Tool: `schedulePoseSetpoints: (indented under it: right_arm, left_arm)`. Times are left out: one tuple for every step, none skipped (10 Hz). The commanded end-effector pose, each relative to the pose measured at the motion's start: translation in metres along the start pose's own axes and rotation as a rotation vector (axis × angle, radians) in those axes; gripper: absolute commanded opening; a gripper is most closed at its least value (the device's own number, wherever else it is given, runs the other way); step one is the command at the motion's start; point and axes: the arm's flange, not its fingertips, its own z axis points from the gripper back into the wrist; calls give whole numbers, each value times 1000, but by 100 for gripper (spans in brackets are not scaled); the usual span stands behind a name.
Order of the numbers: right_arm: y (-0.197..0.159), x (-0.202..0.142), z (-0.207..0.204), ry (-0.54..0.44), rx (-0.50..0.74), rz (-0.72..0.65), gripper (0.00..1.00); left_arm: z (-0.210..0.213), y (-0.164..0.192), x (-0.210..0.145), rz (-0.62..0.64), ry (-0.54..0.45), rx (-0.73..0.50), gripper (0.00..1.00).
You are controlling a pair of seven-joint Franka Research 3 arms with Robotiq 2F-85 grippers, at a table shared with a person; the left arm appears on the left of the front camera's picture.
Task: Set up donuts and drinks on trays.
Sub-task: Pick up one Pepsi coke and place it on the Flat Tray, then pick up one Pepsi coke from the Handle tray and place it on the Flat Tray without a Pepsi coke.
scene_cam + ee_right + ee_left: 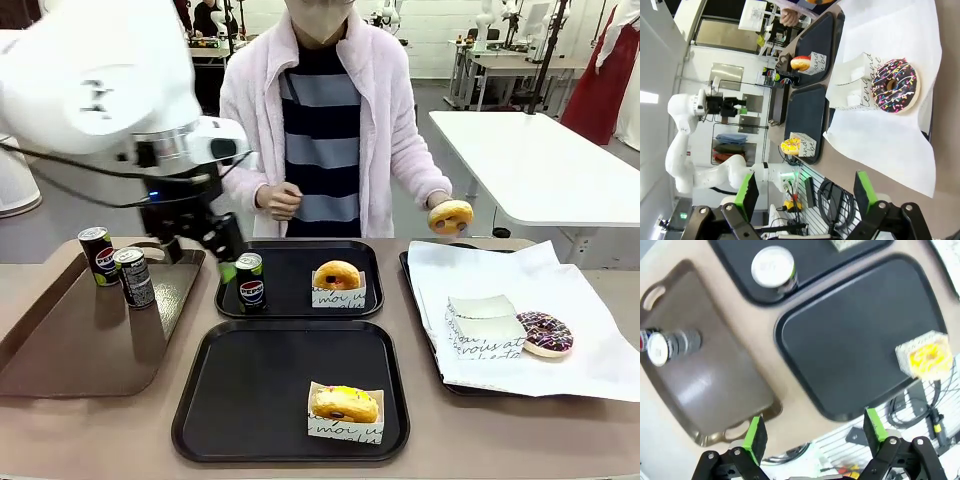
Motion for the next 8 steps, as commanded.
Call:
schedulePoseSetpoints:
  right_arm:
    - [0,0,1,-7,9,7,100]
    - [0,0,1,-7,9,7,100]
    - [0,0,1,-7,9,7,100]
    - [0,0,1,-7,9,7,100]
    - [0,0,1,-7,9,7,100]
    - [0,0,1,-7,9,7,100]
    - [0,0,1,-7,9,7,100]
    - [0,0,1,-7,9,7,100]
  left_arm:
    - [7,25,-45,-9,-31,-38,100]
    - [13,32,-56,-17,-40,-55,100]
    - [5,12,-24,-2,-9,0,100]
    - [5,12,-24,-2,-9,0,100]
    - [5,12,-24,-2,-9,0,100]
    - [5,12,-24,-2,-9,0,100]
    - [5,12,-24,-2,-9,0,100]
    - [5,12,-24,-2,-9,0,100]
